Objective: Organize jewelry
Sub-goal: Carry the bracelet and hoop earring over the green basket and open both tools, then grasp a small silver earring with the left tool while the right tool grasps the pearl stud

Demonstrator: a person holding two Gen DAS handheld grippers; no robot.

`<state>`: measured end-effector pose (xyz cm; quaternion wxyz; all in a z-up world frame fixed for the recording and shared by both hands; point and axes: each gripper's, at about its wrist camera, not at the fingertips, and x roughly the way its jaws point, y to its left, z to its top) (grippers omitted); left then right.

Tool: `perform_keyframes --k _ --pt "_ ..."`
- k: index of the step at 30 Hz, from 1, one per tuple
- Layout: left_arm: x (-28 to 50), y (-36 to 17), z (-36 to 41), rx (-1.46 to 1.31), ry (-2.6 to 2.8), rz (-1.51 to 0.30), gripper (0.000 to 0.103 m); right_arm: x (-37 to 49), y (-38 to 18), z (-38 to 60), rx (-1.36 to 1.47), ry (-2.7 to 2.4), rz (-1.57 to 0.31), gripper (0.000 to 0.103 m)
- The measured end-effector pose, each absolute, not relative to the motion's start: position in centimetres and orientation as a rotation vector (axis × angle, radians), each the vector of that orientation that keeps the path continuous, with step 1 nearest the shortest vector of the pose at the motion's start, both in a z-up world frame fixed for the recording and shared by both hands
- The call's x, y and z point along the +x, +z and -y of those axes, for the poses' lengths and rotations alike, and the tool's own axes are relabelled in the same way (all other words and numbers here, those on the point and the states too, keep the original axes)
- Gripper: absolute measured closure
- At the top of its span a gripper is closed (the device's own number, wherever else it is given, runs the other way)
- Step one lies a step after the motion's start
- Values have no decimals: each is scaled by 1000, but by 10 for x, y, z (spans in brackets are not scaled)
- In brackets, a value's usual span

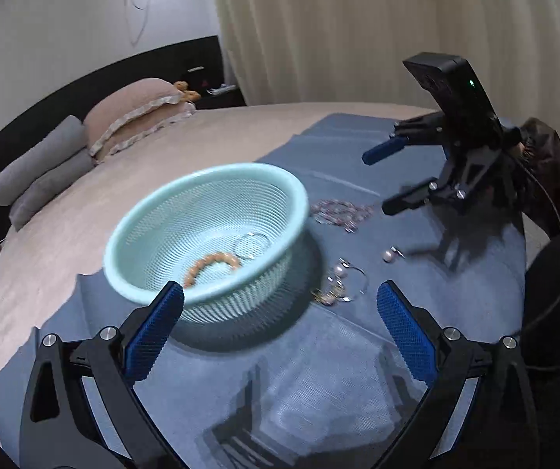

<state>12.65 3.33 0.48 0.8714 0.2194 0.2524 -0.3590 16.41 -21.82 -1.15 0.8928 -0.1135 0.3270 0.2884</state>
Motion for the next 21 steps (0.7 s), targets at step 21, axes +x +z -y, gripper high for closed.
perform_keyframes --k 21 --pt "130 -47 4 439 -880 -639 26 130 -48 194 -241 671 -719 36"
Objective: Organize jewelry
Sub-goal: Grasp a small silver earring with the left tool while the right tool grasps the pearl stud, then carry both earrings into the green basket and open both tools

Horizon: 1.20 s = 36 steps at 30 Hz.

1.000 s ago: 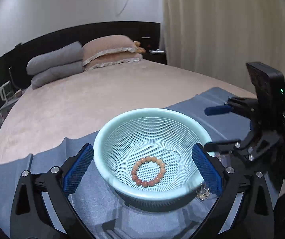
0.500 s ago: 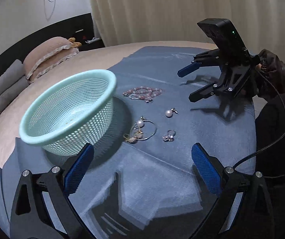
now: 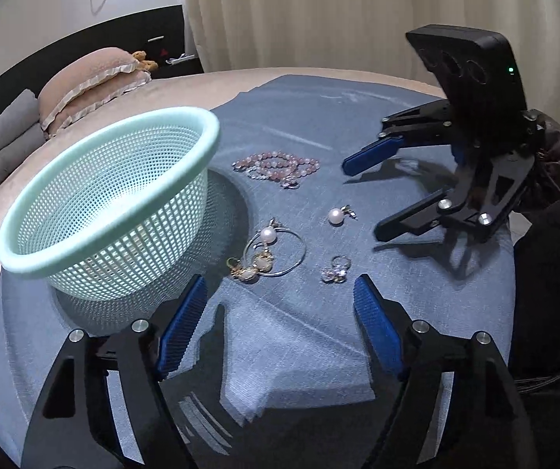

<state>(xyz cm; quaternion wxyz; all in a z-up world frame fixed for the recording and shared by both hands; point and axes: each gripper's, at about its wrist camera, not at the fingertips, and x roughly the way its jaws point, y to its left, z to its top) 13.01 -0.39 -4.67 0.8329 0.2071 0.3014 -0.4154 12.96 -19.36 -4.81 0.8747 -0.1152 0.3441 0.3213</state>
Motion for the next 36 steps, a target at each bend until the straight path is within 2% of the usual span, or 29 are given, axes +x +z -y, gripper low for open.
perform_keyframes --k 3,6,7,9,11,13,24,31,36 --pt "126 -46 14 466 -931 -623 30 136 -50 185 -266 691 -737 51" --pt "125 -52 26 493 -971 -643 45 139 -52 182 -278 694 -748 55" --pt "126 -55 30 504 -971 -658 53 140 -52 181 -276 694 -748 56" --pt "129 -60 35 508 -982 -689 64 141 -53 180 -277 690 -754 66" --pt "133 -59 35 481 -1008 -706 87 141 -55 179 -280 692 -759 74" --pt "139 -60 36 453 -1011 -736 87 140 -55 179 -282 700 -759 92" --pt "124 -51 18 329 -989 -733 88 119 -39 220 -107 621 -707 92" --pt "120 -15 -11 308 -839 -662 88 110 16 249 -43 545 -542 92" --pt "130 33 -30 260 -665 -572 88 123 56 242 -65 546 -460 92"
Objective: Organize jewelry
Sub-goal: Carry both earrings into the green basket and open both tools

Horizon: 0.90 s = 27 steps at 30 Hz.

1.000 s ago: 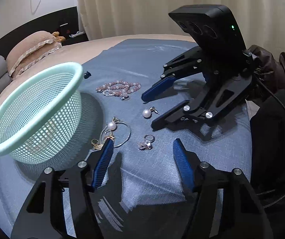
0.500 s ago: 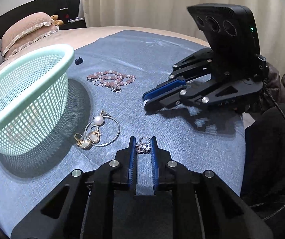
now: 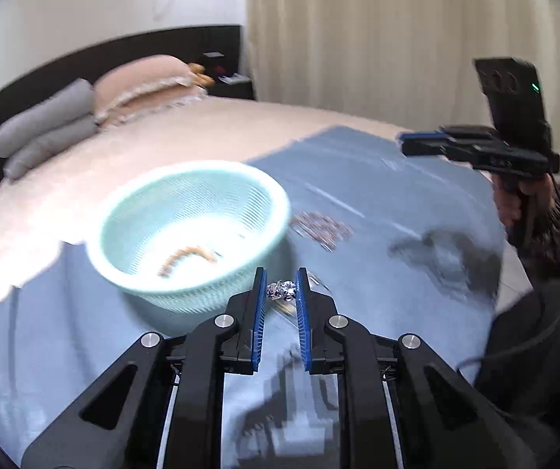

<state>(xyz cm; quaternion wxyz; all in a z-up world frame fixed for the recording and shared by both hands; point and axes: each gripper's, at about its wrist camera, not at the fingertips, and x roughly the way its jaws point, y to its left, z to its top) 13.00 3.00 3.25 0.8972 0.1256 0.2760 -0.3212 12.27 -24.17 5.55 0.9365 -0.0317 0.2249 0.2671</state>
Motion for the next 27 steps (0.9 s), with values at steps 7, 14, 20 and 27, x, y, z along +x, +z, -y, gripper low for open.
perform_keyframes --k 7,14,20,27 --pt "174 66 -37 80 -397 -553 88 174 88 209 15 542 -490 92" --pt "210 30 -28 9 -320 -642 88 230 64 162 78 550 -623 92" --pt "214 16 -26 6 -277 -677 88 238 29 151 103 546 -692 92" --pt "214 14 -24 0 -278 -703 87 233 24 147 93 523 -690 89"
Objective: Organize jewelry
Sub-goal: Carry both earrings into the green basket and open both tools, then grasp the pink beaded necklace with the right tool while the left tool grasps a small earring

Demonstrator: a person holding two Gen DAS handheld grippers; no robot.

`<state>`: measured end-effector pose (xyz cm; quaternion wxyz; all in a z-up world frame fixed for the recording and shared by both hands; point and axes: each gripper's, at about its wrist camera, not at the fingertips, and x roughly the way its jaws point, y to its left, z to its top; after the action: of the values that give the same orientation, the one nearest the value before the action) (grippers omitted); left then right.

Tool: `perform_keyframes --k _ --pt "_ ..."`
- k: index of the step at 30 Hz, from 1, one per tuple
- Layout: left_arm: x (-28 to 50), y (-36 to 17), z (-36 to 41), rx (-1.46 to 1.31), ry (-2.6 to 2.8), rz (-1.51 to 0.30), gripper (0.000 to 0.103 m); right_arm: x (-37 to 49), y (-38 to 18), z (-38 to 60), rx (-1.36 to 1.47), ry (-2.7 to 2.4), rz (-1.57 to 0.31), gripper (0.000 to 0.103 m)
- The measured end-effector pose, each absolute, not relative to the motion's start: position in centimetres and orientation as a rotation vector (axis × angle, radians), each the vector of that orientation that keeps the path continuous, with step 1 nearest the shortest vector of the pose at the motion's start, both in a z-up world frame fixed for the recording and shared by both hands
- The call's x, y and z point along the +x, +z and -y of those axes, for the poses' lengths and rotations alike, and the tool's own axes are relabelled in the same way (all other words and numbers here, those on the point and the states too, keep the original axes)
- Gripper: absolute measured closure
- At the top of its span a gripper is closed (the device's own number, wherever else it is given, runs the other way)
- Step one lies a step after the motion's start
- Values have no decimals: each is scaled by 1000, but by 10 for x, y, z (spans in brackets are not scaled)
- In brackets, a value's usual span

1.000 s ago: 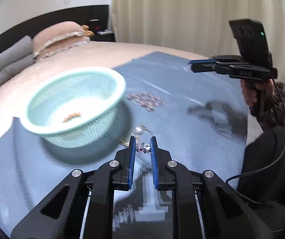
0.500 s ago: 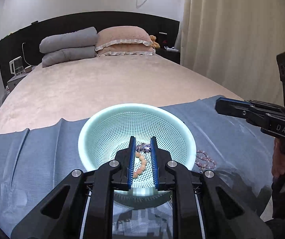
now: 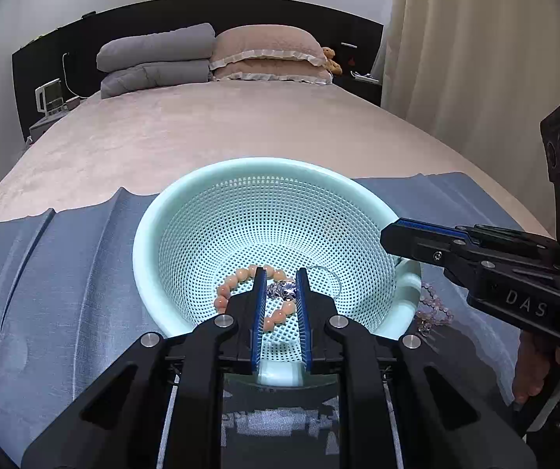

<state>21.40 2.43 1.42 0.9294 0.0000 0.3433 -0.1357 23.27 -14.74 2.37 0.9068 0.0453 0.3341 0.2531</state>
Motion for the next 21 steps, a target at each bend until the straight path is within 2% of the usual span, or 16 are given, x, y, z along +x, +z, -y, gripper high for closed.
perform_keyframes --k 3,4,5,6,7,9,10,11,15,21 --pt "214 14 -25 17 -276 -696 82 232 24 146 89 520 -697 88" --pt "213 14 -25 25 -277 -690 70 233 23 148 90 517 -698 86" --pt "212 15 -26 29 -273 -684 47 232 24 149 95 510 -692 76" --pt "209 18 -27 29 -267 -667 38 231 25 151 99 499 -682 59" --pt "206 20 -29 25 -269 -643 29 230 27 154 104 482 -663 52" --pt "201 25 -34 17 -301 -620 20 226 31 163 116 445 -624 32" --pt "199 26 -35 19 -317 -613 10 224 33 169 128 427 -610 26" --pt "196 27 -36 26 -334 -602 6 223 35 175 146 410 -595 15" --pt "179 27 -36 111 -484 -571 6 219 36 205 212 376 -576 15" --pt "159 15 -33 181 -708 -559 6 210 19 233 166 346 -607 15"
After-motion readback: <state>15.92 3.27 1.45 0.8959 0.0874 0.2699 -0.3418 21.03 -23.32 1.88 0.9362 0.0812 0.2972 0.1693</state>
